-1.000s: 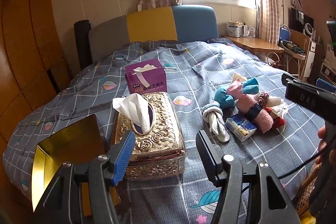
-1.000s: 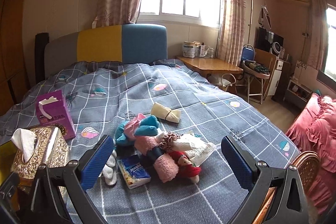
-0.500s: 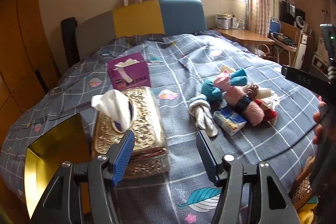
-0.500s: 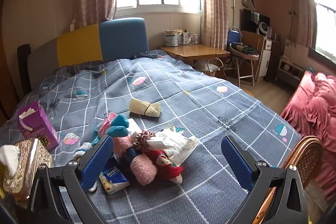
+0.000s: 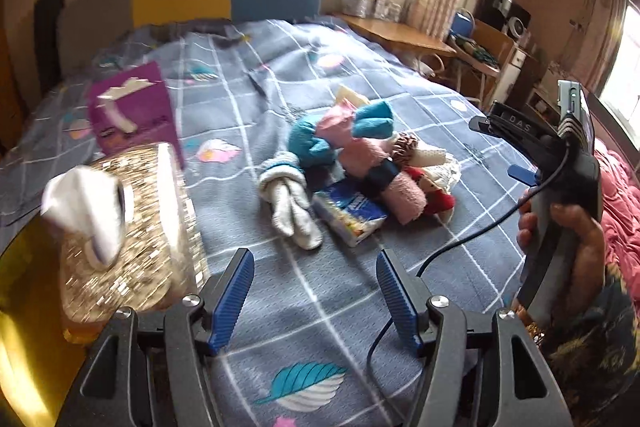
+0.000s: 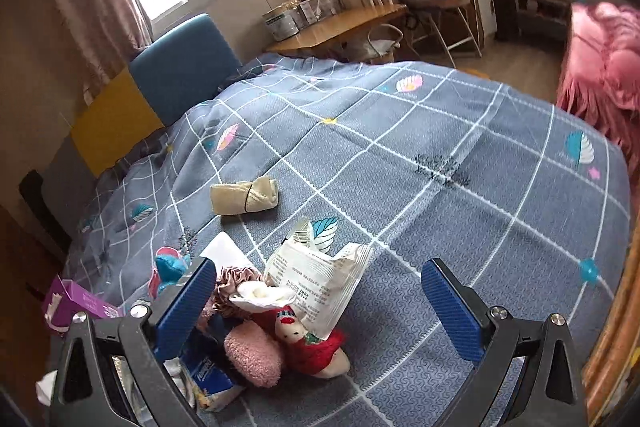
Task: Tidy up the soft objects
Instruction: 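Reach the left tool to the white knotted glove and grasp it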
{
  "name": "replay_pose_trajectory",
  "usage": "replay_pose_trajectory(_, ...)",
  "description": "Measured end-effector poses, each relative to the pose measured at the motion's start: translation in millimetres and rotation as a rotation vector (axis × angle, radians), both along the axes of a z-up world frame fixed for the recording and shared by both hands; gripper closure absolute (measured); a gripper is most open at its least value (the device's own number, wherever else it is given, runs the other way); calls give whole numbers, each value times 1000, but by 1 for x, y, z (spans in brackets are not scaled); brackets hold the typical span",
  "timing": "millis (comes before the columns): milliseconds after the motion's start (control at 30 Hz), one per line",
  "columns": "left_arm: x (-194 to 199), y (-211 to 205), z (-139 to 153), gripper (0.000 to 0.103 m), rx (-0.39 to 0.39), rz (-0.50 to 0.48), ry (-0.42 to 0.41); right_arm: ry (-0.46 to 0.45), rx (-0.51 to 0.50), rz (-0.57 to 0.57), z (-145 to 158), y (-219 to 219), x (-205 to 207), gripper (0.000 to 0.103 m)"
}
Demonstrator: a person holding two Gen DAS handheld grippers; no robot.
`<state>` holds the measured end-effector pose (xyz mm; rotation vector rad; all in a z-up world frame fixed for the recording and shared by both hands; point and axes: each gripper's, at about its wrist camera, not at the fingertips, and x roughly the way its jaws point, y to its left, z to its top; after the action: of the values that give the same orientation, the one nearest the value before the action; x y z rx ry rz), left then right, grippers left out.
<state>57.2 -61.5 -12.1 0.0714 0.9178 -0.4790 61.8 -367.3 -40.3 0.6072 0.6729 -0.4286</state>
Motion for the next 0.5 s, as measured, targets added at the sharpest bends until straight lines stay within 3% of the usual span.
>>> replay_pose_trajectory(100,18,-12,-7,29,-10,-17,45,-7,21,28,-2,3,1,0)
replay_pose_trajectory(233,54,-20,-27,29,10,20,119,-4,5,68,-1,11,4,0)
replay_pose_trajectory(500,120,-48,-64,29,173,87,113,5,15,108,-3,17,9,0)
